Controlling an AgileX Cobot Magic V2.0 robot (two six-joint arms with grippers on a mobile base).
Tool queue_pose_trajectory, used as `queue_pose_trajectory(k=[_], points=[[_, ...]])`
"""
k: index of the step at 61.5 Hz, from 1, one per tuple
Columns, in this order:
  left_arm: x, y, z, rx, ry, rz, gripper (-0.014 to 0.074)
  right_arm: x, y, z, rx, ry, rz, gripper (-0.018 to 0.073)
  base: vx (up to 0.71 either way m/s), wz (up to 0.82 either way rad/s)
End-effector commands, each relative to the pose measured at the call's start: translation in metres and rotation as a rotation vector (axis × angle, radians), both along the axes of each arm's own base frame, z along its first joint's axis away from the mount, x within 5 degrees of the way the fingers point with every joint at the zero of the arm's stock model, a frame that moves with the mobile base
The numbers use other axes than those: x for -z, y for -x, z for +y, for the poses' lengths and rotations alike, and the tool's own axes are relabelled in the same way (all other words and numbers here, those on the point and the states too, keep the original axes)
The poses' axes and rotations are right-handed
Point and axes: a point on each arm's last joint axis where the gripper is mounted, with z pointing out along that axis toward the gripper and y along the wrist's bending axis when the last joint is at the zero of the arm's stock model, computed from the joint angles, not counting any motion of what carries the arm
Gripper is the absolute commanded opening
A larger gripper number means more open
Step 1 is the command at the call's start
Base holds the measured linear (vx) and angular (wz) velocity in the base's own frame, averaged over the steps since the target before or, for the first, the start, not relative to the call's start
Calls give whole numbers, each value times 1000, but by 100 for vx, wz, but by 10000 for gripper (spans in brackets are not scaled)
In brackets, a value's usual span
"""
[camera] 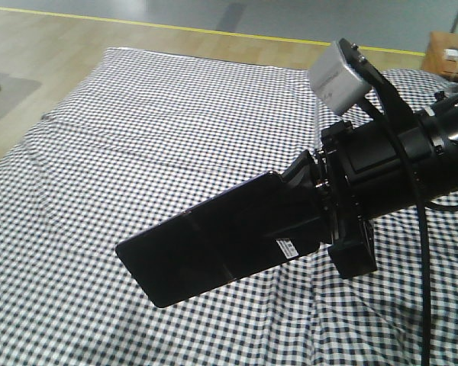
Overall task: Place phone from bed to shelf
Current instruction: 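Hold the phone in the right gripper while driving to the shelf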
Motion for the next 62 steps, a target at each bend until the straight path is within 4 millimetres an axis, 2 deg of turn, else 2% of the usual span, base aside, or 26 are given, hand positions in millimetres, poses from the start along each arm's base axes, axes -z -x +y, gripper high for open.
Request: queue_pose_trajectory(k=[1,62], points=[[-15,2,0,2,16,-104,1,-20,14,0,-45,-87,-5,-2,-10,39],[-15,2,0,2,16,-104,1,-20,14,0,-45,-87,-5,-2,-9,36]])
